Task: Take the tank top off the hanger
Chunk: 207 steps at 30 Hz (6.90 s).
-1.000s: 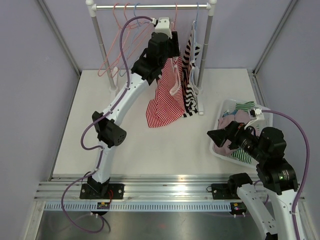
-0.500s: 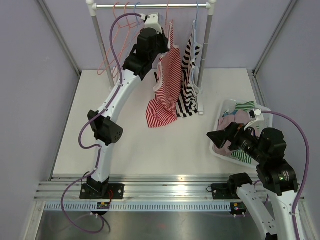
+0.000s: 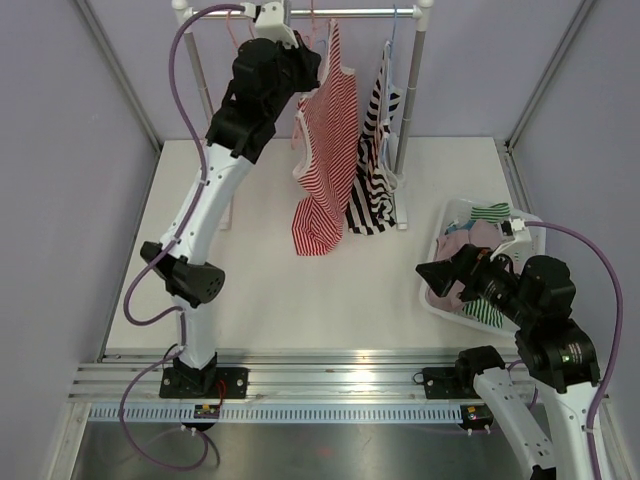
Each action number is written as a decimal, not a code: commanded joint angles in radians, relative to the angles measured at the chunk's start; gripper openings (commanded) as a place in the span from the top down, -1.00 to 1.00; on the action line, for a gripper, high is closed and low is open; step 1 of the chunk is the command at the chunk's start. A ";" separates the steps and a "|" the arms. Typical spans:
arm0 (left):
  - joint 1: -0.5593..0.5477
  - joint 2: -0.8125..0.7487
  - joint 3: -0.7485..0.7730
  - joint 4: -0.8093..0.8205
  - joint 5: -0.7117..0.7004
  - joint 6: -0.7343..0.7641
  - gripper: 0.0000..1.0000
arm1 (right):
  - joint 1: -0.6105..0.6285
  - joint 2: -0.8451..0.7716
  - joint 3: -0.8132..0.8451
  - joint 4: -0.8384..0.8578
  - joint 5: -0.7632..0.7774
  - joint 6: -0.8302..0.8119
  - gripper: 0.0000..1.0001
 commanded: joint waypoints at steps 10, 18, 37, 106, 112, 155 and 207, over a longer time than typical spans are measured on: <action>0.005 -0.462 -0.380 -0.039 0.180 -0.048 1.00 | -0.003 0.105 0.183 0.129 0.076 -0.056 -0.99; -0.014 -0.937 -0.867 -0.033 0.289 -0.086 1.00 | -0.001 0.304 0.105 0.532 -0.362 0.229 -0.99; -0.020 -1.588 -1.550 -0.076 0.312 -0.264 1.00 | 0.600 0.812 0.239 0.785 0.191 0.072 -0.92; -0.126 -1.041 -1.478 1.447 0.400 -0.062 0.99 | 0.461 0.570 0.373 0.539 -0.308 -0.019 1.00; -0.124 -0.932 -1.387 1.426 0.254 0.052 0.99 | 0.461 0.539 0.286 0.271 -0.053 -0.163 1.00; -0.029 -0.591 -0.688 0.050 -0.087 -0.046 1.00 | 0.536 0.466 0.025 0.300 0.321 0.003 -0.99; 0.149 -1.205 -1.175 0.023 0.150 -0.129 -0.98 | 0.844 1.390 0.348 0.539 0.682 -0.125 -0.99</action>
